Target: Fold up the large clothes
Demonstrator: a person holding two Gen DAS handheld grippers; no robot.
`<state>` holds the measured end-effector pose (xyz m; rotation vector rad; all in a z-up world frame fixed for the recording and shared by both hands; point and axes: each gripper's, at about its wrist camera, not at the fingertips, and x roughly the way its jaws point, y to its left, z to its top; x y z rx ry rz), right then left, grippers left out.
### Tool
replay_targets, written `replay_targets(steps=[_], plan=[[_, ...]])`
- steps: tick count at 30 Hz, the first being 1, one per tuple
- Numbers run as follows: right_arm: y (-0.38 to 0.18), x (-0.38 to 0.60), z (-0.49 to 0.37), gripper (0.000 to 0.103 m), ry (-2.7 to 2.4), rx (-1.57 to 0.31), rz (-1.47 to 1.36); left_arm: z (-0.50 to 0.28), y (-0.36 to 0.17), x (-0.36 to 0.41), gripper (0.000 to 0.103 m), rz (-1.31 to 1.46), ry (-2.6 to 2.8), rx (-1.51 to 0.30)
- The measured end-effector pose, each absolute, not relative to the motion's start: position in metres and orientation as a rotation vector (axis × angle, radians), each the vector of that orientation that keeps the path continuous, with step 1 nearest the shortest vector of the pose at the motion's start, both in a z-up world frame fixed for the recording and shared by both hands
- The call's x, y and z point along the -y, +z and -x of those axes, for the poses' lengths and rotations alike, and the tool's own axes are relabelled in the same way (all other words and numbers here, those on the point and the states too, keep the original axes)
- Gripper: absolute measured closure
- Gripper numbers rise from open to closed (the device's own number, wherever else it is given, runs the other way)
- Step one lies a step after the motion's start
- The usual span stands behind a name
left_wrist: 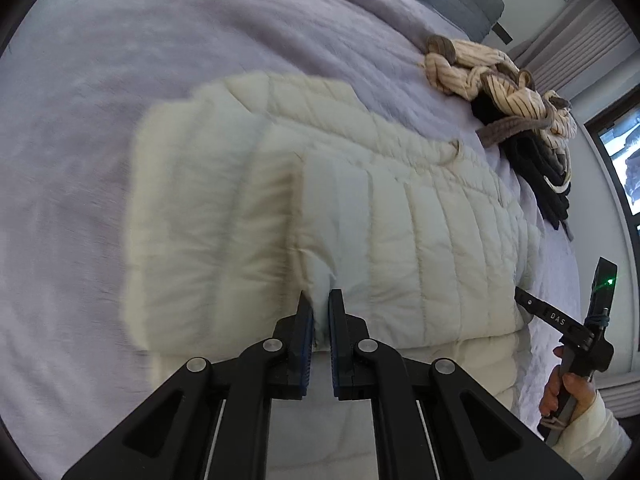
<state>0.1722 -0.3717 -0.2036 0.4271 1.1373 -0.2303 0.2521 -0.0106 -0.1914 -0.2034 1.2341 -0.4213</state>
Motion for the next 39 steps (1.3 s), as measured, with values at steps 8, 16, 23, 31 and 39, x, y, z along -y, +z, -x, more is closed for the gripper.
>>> replay_targets(steps=[8,16,23,31,39], plan=[[-0.204,0.372,-0.169,0.086,-0.233,-1.13,-0.441,-0.26,-0.165,0.02,0.095,0.118,-0.456,-1.145],[-0.207,0.37,-0.169,0.086,-0.24,-1.124,-0.436,-0.267,-0.227,0.048,0.095,0.006,-0.4,-1.241],[-0.207,0.373,-0.166,0.086,-0.248,-1.119,-0.446,-0.273,-0.221,0.042,0.095,0.0,-0.388,-1.241],[-0.181,0.377,-0.152,0.085,-0.269,-1.111,-0.477,-0.265,-0.195,0.022,0.095,-0.024,-0.331,-1.206],[-0.168,0.361,-0.123,0.085,-0.212,-1.155,-0.56,-0.232,-0.168,0.01,0.095,-0.086,-0.291,-1.17]])
